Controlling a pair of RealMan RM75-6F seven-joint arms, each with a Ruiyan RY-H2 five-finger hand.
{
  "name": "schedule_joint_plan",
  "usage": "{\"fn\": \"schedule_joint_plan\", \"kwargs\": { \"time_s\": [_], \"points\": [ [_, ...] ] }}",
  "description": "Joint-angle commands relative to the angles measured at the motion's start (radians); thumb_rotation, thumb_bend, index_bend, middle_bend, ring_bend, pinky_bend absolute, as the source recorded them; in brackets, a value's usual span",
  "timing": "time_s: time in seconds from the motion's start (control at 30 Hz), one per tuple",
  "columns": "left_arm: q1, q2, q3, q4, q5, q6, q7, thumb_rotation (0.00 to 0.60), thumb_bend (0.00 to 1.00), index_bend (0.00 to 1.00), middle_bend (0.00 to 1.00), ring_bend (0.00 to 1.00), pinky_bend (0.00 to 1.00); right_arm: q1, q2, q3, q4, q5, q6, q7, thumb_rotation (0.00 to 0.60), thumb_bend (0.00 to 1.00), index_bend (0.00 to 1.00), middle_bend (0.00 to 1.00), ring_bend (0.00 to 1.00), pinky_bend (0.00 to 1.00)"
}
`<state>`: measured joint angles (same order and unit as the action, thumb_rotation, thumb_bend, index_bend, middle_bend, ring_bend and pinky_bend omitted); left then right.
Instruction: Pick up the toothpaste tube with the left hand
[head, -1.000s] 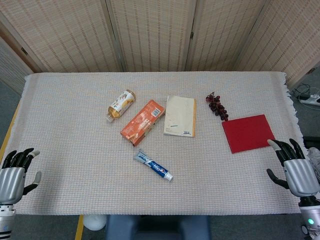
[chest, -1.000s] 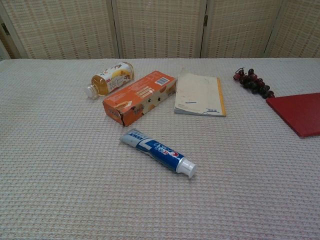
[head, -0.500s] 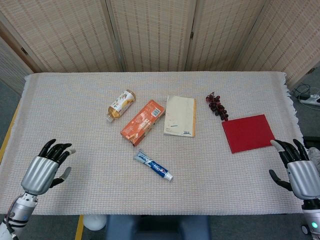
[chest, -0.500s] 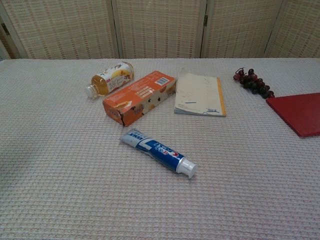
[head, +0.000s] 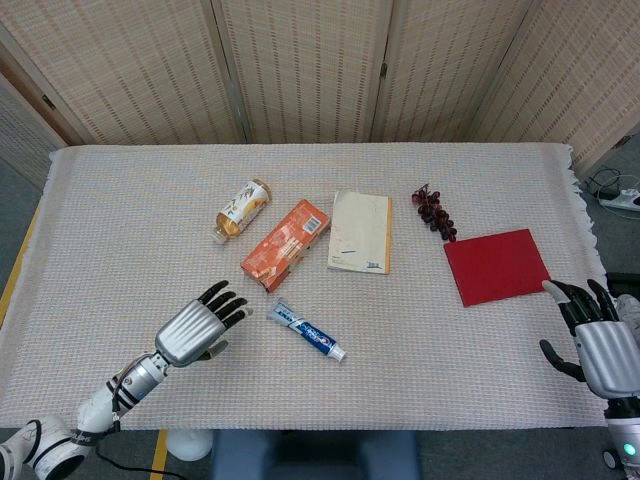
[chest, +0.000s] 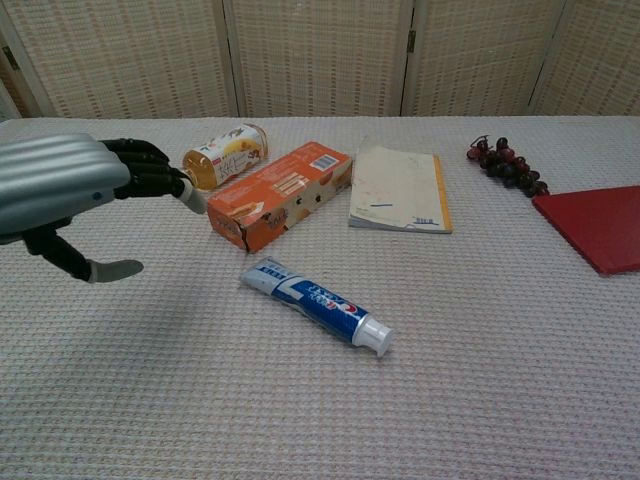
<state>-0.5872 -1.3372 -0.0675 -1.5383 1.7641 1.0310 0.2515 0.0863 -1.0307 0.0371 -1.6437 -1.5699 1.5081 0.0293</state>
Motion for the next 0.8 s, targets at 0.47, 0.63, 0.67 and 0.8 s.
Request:
{"fn": "schedule_joint_plan", "kwargs": {
  "time_s": [0.47, 0.63, 0.67, 0.8],
  "points": [
    [-0.155, -0.244, -0.018, 0.172, -0.076, -0.139, 0.122, 0.6, 0.38, 0.22, 0.18, 0.18, 0.13, 0.009, -0.007, 0.006, 0.012, 0.022, -0.032, 0.005, 0.6, 0.37, 0.1, 0.17, 0.14, 0.02],
    [-0.195, -0.298, -0.024, 0.197, -0.096, -0.169, 0.15, 0.6, 0.38, 0.23, 0.18, 0.18, 0.13, 0.011, -0.007, 0.004, 0.012, 0.031, -0.047, 0.004, 0.6, 0.37, 0.1, 0.18, 0.14, 0.02],
    [-0.202, -0.307, -0.026, 0.202, -0.102, -0.176, 0.152, 0.6, 0.38, 0.23, 0.18, 0.18, 0.13, 0.011, -0.007, 0.005, 0.014, 0.033, -0.048, 0.006, 0.6, 0.37, 0.1, 0.18, 0.14, 0.02],
    [-0.227, -0.342, -0.035, 0.226, -0.128, -0.198, 0.168, 0.6, 0.38, 0.27, 0.19, 0.19, 0.15, 0.01, -0.007, 0.006, 0.02, 0.041, -0.052, 0.012, 0.6, 0.37, 0.1, 0.18, 0.14, 0.02]
  ]
}}
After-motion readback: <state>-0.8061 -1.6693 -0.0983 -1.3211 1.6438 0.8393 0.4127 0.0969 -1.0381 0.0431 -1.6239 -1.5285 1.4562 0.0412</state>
